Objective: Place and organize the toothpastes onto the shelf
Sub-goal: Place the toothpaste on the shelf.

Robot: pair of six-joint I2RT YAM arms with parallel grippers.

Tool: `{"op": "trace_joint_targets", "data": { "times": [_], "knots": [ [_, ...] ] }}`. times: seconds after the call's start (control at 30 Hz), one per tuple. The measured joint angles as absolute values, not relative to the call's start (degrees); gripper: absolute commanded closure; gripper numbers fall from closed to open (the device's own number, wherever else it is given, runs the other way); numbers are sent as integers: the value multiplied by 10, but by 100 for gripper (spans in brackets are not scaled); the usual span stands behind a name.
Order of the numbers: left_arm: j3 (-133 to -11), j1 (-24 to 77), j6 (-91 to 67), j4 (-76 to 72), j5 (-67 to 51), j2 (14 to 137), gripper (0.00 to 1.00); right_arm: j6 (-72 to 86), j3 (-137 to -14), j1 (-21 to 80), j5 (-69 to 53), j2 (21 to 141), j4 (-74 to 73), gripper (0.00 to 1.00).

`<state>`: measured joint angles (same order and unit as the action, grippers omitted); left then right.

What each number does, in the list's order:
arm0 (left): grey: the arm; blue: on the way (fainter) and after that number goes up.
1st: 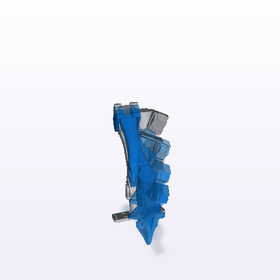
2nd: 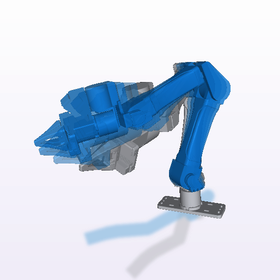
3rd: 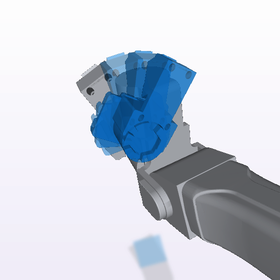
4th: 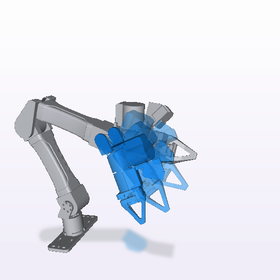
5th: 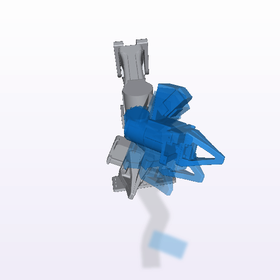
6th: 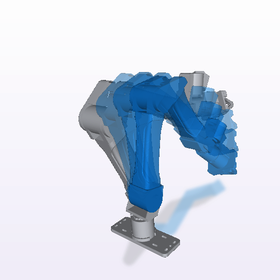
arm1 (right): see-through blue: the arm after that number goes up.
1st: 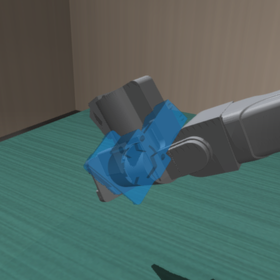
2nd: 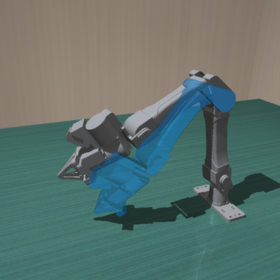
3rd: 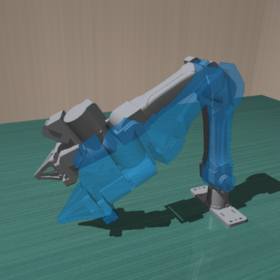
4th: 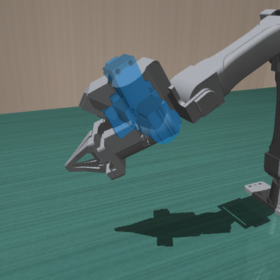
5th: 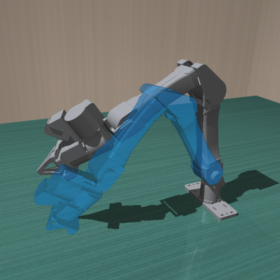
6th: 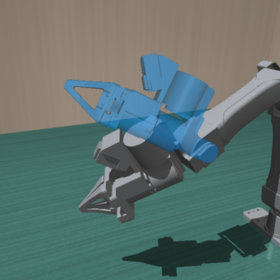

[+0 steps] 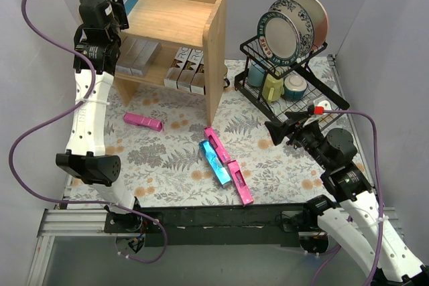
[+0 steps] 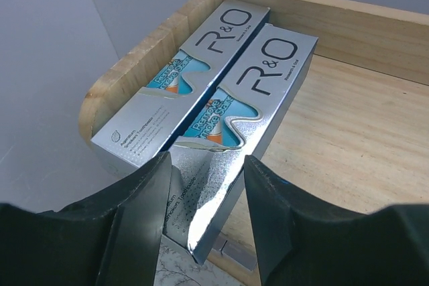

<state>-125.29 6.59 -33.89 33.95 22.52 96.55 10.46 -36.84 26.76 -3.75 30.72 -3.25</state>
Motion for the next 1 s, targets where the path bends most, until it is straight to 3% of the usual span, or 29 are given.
{"op": "trace_joint_targets", "data": {
  "times": [0.83, 1.0],
  "knots": [
    [-1258, 65, -366, 272, 216, 1001, 52, 98, -368, 268, -30, 295, -33, 13],
    [-1286, 65, -369, 274, 204, 1018, 44, 94, -368, 268, -29, 292, -34, 13]
  ]
}}
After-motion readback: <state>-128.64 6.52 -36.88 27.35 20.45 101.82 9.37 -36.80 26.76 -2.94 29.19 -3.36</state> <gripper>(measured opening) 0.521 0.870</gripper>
